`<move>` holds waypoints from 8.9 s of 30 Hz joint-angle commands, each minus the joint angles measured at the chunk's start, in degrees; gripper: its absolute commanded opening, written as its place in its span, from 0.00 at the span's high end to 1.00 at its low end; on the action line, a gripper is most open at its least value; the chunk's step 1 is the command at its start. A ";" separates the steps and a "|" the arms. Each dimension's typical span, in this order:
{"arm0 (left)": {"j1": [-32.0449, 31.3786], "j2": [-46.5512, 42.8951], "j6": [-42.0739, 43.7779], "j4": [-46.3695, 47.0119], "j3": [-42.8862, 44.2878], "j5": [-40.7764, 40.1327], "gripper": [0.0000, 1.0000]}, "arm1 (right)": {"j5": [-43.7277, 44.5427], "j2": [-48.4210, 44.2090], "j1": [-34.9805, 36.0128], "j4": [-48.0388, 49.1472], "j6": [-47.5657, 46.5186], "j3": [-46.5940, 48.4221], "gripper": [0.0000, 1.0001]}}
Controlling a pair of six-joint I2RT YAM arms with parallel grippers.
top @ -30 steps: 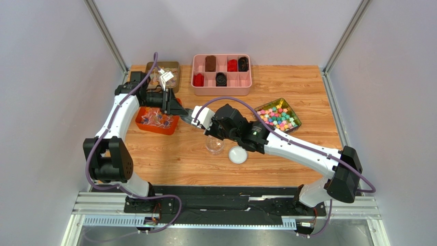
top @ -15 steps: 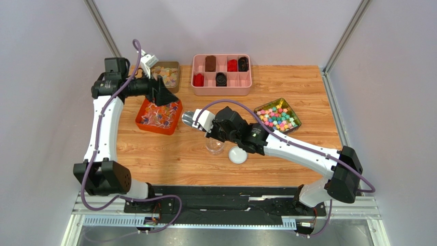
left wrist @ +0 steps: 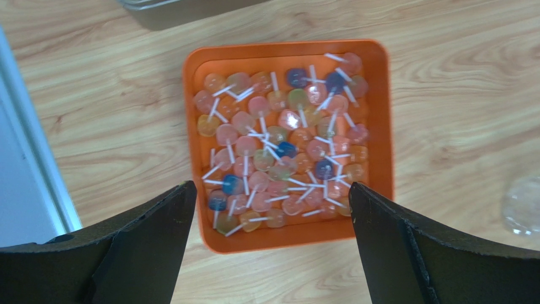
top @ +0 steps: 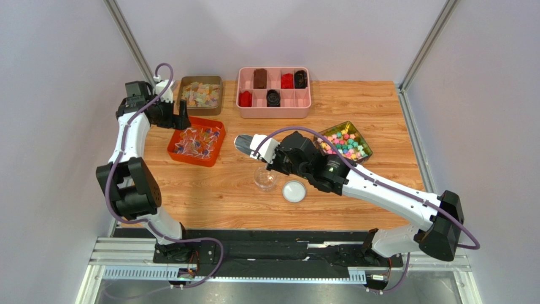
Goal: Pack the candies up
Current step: Pick up the spatula from the center of the board, then pick up the storage box at the center of the board, then scoop the fake candies from the storage box.
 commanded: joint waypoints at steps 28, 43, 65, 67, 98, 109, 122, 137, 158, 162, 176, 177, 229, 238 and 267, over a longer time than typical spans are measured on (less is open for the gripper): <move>0.13 26.74 9.85 6.47 19.80 -10.88 0.19 | -2.01 -2.26 -2.12 2.85 -1.36 -5.30 1.00; 0.04 30.96 12.84 4.44 22.35 -12.19 0.30 | -1.74 -1.91 -2.12 3.03 -1.54 -5.30 1.00; -2.50 35.36 14.07 4.00 23.50 -16.93 0.59 | -2.36 -1.74 -1.94 2.94 -1.28 -5.21 1.00; -2.59 35.80 14.34 3.83 23.76 -17.46 0.66 | -2.27 -1.74 -1.85 2.85 -1.36 -5.21 1.00; -2.15 14.54 4.16 0.84 6.28 -7.65 1.00 | -2.27 1.86 -1.77 -7.60 -5.49 5.67 1.00; -1.89 5.83 -4.11 7.85 0.83 21.11 1.00 | 3.53 7.49 -1.76 -15.51 -5.76 22.98 1.00; -1.71 11.10 -10.88 17.45 -1.64 27.37 1.00 | 7.13 9.95 -1.94 -19.91 -5.05 30.47 1.00; -3.73 10.93 -8.60 14.09 -2.33 13.03 1.00 | 7.84 12.85 -1.94 -21.32 -5.06 32.14 1.00; -2.15 11.18 -6.32 7.09 -1.30 27.17 1.00 | 6.61 13.47 -1.94 -22.02 -5.14 32.23 1.00; -2.59 13.83 -6.48 3.21 1.44 26.97 1.00 | 5.99 13.82 -1.85 -22.29 -5.06 32.23 1.00; -3.12 7.84 -3.96 8.06 -3.93 30.23 1.00 | 5.82 14.26 -1.85 -22.37 -4.97 32.32 1.00; -3.29 8.37 -4.38 7.00 -2.79 30.52 1.00 | 5.81 14.17 -1.85 -22.37 -4.97 32.32 1.00; -12.00 -2.61 -10.18 18.68 -14.21 -16.06 1.00 | 38.77 57.76 8.08 -29.32 -49.96 61.84 1.00; -12.35 -3.93 -10.09 19.47 -15.08 -16.41 1.00 | 42.11 62.33 7.90 -27.56 -53.83 66.76 1.00; -12.44 -4.37 -10.36 19.91 -15.88 -13.95 1.00 | 25.15 67.34 9.05 -36.88 -40.49 67.64 1.00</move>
